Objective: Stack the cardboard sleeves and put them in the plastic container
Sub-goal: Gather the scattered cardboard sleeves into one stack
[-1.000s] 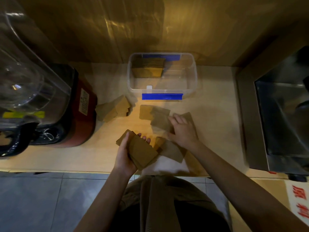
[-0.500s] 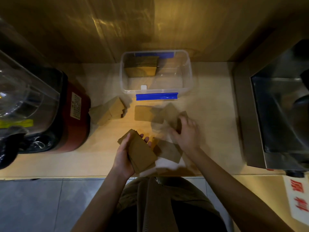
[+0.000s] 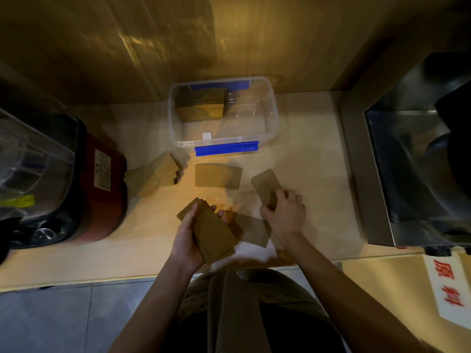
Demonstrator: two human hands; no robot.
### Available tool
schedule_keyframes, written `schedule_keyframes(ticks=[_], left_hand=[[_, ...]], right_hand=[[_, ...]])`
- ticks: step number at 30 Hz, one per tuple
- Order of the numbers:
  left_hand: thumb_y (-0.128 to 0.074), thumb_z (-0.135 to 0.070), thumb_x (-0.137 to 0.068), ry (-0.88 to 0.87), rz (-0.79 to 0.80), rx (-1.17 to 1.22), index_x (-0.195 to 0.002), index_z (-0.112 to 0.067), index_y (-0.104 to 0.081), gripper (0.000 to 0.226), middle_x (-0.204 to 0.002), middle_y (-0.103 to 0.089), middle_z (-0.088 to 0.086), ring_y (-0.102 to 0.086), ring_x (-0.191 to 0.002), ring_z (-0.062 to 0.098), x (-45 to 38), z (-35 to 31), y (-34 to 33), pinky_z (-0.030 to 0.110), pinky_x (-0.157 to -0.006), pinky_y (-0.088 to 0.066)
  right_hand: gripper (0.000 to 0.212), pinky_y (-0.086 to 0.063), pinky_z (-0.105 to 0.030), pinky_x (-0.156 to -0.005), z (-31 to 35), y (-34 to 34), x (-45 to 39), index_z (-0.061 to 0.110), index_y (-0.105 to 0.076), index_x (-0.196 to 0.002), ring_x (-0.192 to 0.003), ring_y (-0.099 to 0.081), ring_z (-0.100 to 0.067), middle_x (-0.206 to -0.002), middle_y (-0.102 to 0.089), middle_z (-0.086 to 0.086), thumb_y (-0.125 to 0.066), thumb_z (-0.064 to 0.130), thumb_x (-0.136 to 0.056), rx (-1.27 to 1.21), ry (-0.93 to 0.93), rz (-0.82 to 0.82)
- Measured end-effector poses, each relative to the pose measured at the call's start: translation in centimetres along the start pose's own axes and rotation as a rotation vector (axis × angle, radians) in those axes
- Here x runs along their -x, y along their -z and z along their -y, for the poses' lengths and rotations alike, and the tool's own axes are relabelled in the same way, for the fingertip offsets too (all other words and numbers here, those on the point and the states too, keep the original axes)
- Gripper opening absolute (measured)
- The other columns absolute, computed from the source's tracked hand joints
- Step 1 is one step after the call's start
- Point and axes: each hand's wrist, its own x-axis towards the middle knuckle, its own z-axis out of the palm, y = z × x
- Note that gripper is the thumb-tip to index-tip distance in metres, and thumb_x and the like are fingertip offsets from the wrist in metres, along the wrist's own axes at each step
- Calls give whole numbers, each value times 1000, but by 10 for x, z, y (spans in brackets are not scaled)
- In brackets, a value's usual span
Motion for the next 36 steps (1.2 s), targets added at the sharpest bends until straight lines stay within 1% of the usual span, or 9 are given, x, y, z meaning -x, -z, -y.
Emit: schedule_keyframes(ticks=[5,8,13,16,20,22,25,30,36], left_hand=[[-82,-43,-46,3,18,-11,-91,-14,-70,55,-88,-73,8,-70,-81,20,2,1,-2,36,-84,-53],[-68,-53,-60,0,17,-7,-96,-14,-68,53,-90,-73,9,-70,-81,20,6,1,-4,38,-85,-52],[-55,-65,-65,1,22,1,-109,-14,-63,68,-99,-72,10,-70,-88,21,10,4,-7,42,-86,-54],[-50,-70,-64,-14,54,-20,-104,-17,-67,68,-100,-72,8,-69,-90,21,12,7,-10,42,-89,-52],[-38,-79,-58,-32,106,-68,-108,-17,-68,85,-108,-70,14,-61,-108,30,16,11,-15,48,-99,-41],[-38,-79,-57,-64,120,-30,-108,-14,-67,88,-107,-70,13,-60,-108,29,16,13,-15,45,-98,-42],[-45,-75,-60,-105,152,6,-114,-14,-61,84,-106,-70,9,-63,-104,22,16,16,-15,41,-98,-47],[-56,-49,-71,-133,108,-31,-106,-15,-60,49,-90,-73,5,-69,-84,16,14,21,-12,31,-75,-58],[-60,-44,-73,-83,-40,-58,-94,-20,-61,33,-79,-66,0,-63,-75,14,14,21,4,33,-79,-49]], right_hand=[[53,-39,-43,-90,-1,4,-6,11,-51,-114,-109,-46,-37,-117,-52,-19,-62,44,-74,19,22,23],[60,-39,-42,-92,0,17,-14,11,-53,-113,-108,-51,-35,-115,-56,-17,-66,48,-68,-9,-2,70],[49,-51,-36,-80,18,48,4,20,-57,-100,-93,-59,-20,-102,-65,-2,-76,42,-60,-418,14,68],[46,-47,-18,-69,40,58,38,27,-57,-103,-91,-56,-10,-102,-61,6,-78,36,-63,-589,153,137],[46,-53,-40,-79,56,52,76,29,-55,-100,-92,-58,-19,-102,-62,-1,-64,51,-60,-583,317,178],[52,-49,-40,-84,59,46,84,29,-56,-102,-95,-57,-22,-104,-62,-1,-55,58,-58,-458,349,125],[56,-43,-40,-89,61,41,92,27,-57,-104,-102,-56,-22,-110,-62,0,-49,60,-60,-327,395,91],[57,-38,-42,-97,57,32,100,23,-56,-111,-111,-52,-24,-118,-58,-3,-45,56,-66,-230,472,108],[42,-43,-38,-95,43,28,91,20,-48,-124,-116,-44,-19,-130,-47,-3,-45,43,-90,-312,424,455]])
